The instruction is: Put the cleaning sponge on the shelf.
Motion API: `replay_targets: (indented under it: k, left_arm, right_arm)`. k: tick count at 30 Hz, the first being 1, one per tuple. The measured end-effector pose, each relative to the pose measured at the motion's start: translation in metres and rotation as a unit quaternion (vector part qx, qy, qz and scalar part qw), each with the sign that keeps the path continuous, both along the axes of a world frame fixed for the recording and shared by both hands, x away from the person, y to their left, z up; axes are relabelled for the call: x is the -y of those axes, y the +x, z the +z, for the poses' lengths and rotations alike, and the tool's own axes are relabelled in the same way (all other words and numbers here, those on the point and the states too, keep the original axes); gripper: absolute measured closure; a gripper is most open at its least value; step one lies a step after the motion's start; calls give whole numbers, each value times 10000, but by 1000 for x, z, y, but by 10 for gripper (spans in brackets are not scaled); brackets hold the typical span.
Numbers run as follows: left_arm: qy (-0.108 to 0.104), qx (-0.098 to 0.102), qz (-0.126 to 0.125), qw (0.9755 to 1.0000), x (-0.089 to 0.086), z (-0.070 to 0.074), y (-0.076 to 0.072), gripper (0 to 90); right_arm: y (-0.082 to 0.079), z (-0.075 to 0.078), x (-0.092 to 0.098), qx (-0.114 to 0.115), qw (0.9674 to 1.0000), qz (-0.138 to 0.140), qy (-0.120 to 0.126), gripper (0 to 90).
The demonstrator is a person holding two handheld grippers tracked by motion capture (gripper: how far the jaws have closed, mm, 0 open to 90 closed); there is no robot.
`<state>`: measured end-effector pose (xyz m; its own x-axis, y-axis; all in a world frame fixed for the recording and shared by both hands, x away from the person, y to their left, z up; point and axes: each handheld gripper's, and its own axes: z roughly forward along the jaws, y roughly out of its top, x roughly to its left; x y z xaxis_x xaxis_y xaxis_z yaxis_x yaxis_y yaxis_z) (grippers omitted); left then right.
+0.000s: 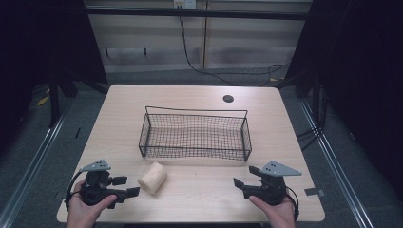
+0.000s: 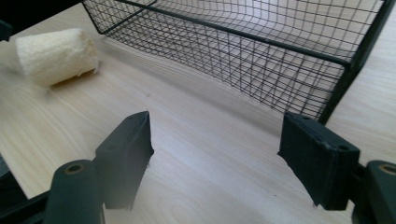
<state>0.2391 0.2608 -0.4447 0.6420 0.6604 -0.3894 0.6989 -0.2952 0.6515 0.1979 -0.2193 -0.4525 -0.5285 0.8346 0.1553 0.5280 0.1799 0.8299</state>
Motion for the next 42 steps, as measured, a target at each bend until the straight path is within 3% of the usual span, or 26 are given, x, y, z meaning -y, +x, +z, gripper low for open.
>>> replay_targets:
  k: [4,10,12,14,15,16,19,20,23,25,29,30,31,32,33,37,39,42]
  left_arm:
    - [-152,-156,126,9997,-1,0,0,263]
    - [-107,-184,92,9997,-1,0,1,263]
    - [-46,-109,119,9999,1,2,0,263]
    - [-95,-90,160,9998,2,3,-1,285]
    - [-170,-50,171,9997,2,4,-3,285]
    - [-174,-27,126,9998,5,6,-5,299]
    - [-169,5,90,9998,7,8,-5,293]
    - [-174,-23,45,9998,9,10,-5,288]
    - [-110,-21,-5,9999,12,11,-4,287]
    - [58,-25,-12,10000,15,14,-3,279]
    - [347,-169,-275,9989,23,19,2,274]
    - [588,-101,-209,9980,27,23,2,280]
    - [588,-101,-209,9980,27,23,2,281]
    - [771,43,-197,9968,29,26,2,281]
    - [852,62,-255,9960,32,29,2,274]
    - [993,-44,-410,9942,37,36,8,279]
    - [1115,-238,-497,9922,42,36,15,263]
    - [1159,-279,-544,9914,44,37,19,256]
  right_arm:
    - [-1,0,-1,-34,9999,67,94,272]
    - [-2,0,-5,-130,9994,242,205,270]
    - [-3,0,-7,-172,9993,240,214,266]
    - [-3,-2,-8,-467,9984,206,228,266]
    - [-3,-2,-8,-467,9984,206,228,266]
    - [-4,-3,-9,-689,9969,154,362,266]
    - [-4,-2,-10,-699,9968,181,346,266]
    - [-5,1,-11,-568,9978,195,270,267]
    - [-6,2,-11,-531,9981,204,253,268]
    - [-5,1,-9,-504,9982,159,282,258]
    - [-5,1,-6,-494,9984,122,238,254]
    - [-5,1,-5,-494,9984,115,237,255]
    - [-5,1,-5,-494,9984,115,237,255]
    - [-5,1,-5,-488,9985,113,235,255]
    - [-5,1,-5,-497,9985,116,208,255]
    - [-4,0,-6,-566,9982,154,161,257]
    - [-3,-1,-7,-589,9980,177,171,257]
    - [-3,-1,-8,-587,9980,198,139,257]
